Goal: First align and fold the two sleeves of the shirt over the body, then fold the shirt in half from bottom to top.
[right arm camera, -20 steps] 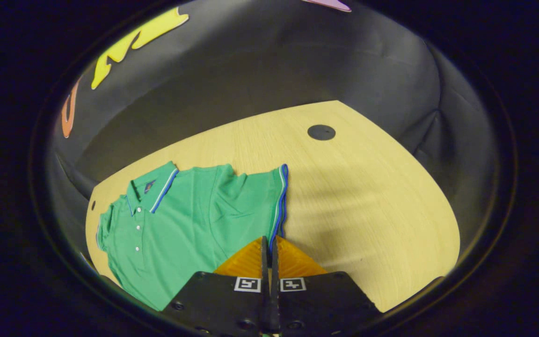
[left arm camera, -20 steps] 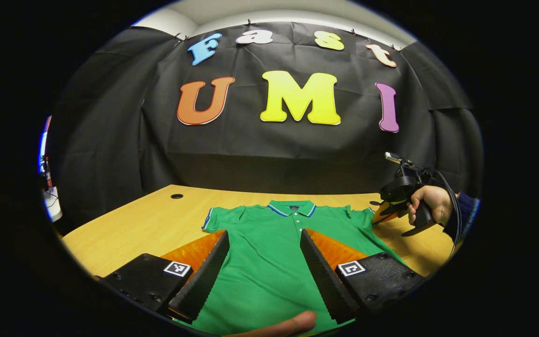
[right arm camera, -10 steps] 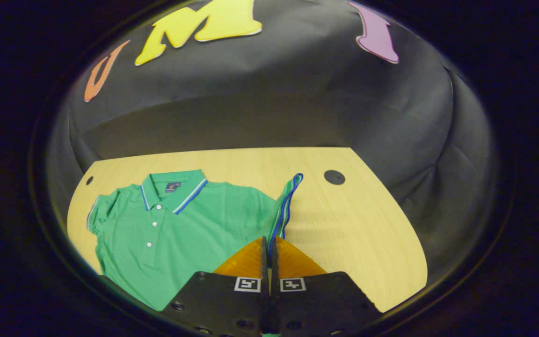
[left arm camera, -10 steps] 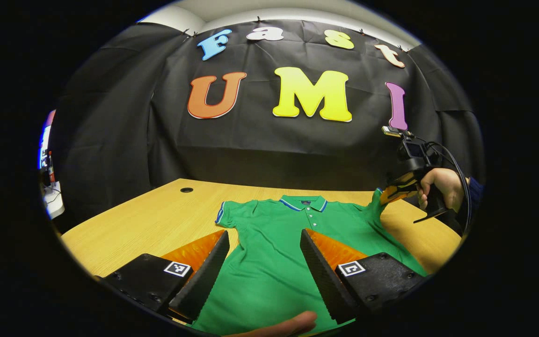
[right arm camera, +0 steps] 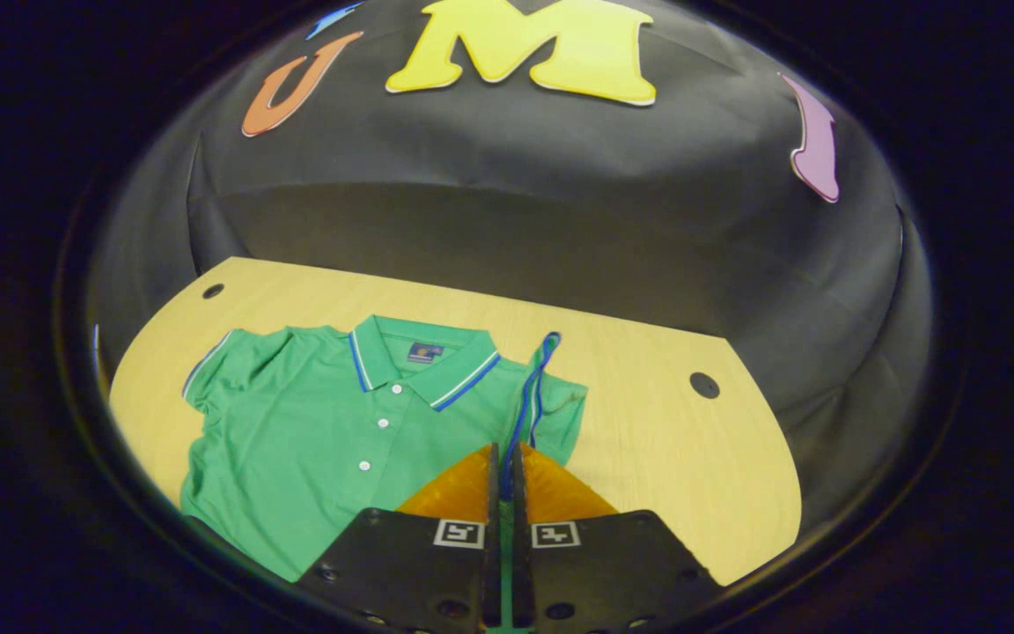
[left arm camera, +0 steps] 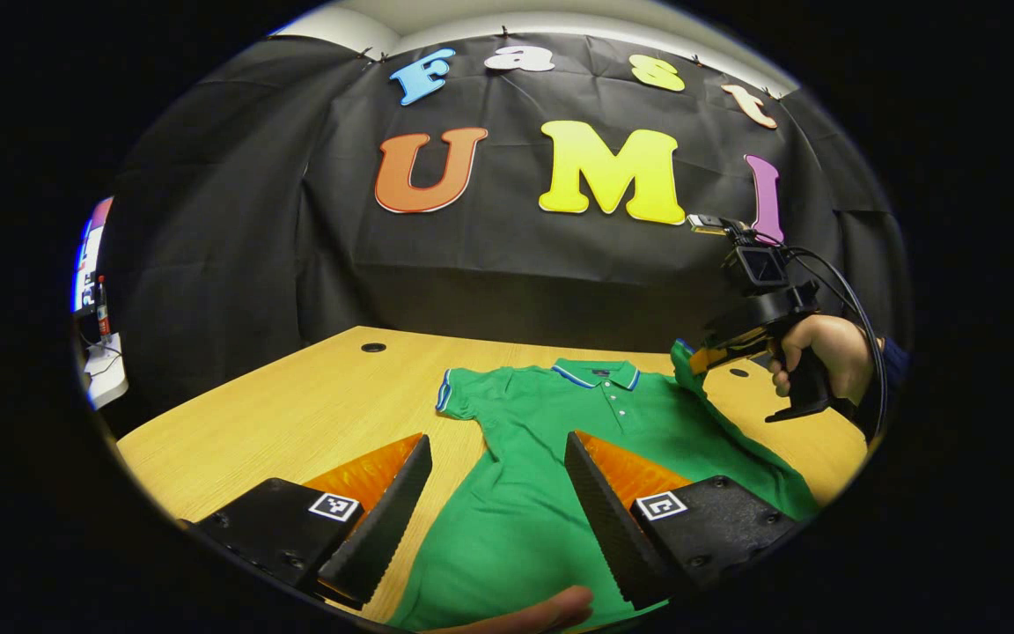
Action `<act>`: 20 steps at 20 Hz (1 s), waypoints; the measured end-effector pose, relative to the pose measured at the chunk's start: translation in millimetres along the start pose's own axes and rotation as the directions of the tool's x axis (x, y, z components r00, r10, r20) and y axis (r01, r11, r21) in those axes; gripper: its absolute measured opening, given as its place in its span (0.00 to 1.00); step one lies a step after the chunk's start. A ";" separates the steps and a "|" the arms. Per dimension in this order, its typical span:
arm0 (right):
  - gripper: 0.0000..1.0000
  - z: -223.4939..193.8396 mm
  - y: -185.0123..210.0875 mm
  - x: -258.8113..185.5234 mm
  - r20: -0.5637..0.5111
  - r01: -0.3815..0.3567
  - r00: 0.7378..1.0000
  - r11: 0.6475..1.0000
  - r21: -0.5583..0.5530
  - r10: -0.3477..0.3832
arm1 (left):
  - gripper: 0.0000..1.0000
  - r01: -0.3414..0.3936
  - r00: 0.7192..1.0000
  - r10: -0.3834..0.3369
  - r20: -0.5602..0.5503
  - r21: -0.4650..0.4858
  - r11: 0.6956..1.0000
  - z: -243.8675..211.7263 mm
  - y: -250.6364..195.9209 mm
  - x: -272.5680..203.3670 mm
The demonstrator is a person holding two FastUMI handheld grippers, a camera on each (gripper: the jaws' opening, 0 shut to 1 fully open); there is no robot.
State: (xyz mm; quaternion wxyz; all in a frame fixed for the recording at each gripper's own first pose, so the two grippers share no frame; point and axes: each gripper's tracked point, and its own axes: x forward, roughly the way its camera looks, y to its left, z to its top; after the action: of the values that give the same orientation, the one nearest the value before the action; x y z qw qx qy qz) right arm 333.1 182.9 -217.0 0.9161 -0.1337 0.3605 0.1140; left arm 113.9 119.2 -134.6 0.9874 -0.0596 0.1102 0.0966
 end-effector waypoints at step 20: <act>0.95 -21.3 -72.8 -170.0 0.433 -0.053 0.902 0.993 0.101 0.004 | 0.97 -0.148 0.988 0.150 0.031 -0.046 0.988 131.2 73.2 115.7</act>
State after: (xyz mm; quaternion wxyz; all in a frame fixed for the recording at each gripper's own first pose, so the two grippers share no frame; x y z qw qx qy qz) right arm 220.5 88.5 -102.7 0.9773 -0.0489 0.1563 0.1341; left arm 236.8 229.3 -41.1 0.9776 -0.0711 0.0953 0.1734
